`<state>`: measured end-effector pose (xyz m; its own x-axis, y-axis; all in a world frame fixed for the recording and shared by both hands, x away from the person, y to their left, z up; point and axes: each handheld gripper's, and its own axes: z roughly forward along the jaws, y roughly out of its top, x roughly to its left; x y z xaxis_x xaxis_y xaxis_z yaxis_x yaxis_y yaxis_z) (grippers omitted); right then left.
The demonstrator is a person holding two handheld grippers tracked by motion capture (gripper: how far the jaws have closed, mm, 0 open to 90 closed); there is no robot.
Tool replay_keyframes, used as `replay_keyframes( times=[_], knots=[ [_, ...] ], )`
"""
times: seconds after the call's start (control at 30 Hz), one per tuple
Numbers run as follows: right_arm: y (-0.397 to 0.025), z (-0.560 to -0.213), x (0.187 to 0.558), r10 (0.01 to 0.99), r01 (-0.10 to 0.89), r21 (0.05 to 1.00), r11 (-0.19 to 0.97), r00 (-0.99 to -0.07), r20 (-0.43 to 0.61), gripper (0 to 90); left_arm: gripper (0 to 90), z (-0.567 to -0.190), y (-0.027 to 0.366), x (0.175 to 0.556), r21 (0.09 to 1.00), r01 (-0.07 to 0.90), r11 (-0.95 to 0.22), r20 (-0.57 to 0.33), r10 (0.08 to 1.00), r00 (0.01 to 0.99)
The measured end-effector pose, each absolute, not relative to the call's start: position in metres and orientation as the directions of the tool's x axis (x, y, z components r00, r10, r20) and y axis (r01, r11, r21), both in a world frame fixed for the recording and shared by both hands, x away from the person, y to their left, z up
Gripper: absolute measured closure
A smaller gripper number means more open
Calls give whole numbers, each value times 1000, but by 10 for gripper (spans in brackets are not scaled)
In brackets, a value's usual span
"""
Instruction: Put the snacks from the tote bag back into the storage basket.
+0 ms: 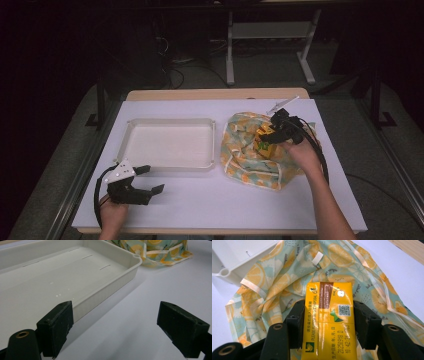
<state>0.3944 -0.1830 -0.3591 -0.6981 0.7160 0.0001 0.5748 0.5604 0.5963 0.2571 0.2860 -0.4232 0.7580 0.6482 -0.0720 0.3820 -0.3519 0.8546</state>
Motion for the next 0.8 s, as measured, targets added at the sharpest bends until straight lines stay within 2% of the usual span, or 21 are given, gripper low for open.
replay_keyframes(
  times=[0.7,0.8],
  knots=[
    [-186,-358,391,713,579,586,567,-701,2,430,134,-423,286,257,854,381,-354,-71,647,759],
    [-187,-358,390,719,583,591,557,-695,9,387,135,-423,286,257,854,382,-353,-71,649,758]
  ],
)
